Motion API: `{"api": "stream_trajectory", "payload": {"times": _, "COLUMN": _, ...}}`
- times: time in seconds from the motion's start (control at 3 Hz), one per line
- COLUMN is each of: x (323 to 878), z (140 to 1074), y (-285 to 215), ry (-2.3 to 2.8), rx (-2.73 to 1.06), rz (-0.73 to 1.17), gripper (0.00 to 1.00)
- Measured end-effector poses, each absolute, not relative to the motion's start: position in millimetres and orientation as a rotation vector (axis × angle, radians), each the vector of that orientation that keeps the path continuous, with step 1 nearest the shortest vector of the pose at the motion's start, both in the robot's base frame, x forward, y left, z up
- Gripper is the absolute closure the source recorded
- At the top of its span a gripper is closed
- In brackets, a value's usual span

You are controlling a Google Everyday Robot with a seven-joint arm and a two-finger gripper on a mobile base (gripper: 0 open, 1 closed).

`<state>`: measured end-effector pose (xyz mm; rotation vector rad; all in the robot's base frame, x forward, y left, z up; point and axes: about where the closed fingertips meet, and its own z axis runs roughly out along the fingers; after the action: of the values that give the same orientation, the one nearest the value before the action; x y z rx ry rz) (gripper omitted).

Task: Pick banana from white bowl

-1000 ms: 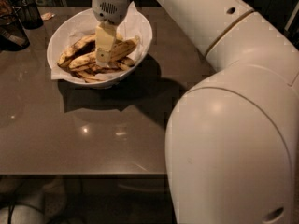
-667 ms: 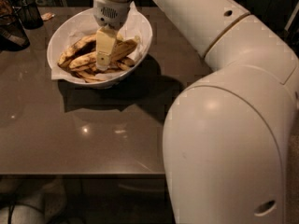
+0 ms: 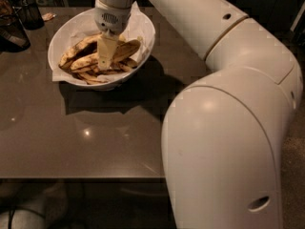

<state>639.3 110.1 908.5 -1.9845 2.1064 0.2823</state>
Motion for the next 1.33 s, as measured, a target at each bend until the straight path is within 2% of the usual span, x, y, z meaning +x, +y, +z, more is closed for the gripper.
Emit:
{"api": "stream_trajectory", "payload": {"times": 0.67, "x": 639, "z": 908, "y": 110, "ry": 2.106, "rx": -1.984, "rz": 0.282, "gripper": 0.92}}
{"api": "stream_trajectory", "payload": {"times": 1.0, "x": 639, "z": 908, "y": 110, "ry": 2.106, "rx": -1.984, "rz": 0.282, "gripper": 1.0}}
{"api": "stream_trajectory", "payload": {"times": 1.33, "x": 620, "z": 933, "y": 103, "ry": 2.07, "rx": -1.946, "rz": 0.254, "gripper": 1.0}}
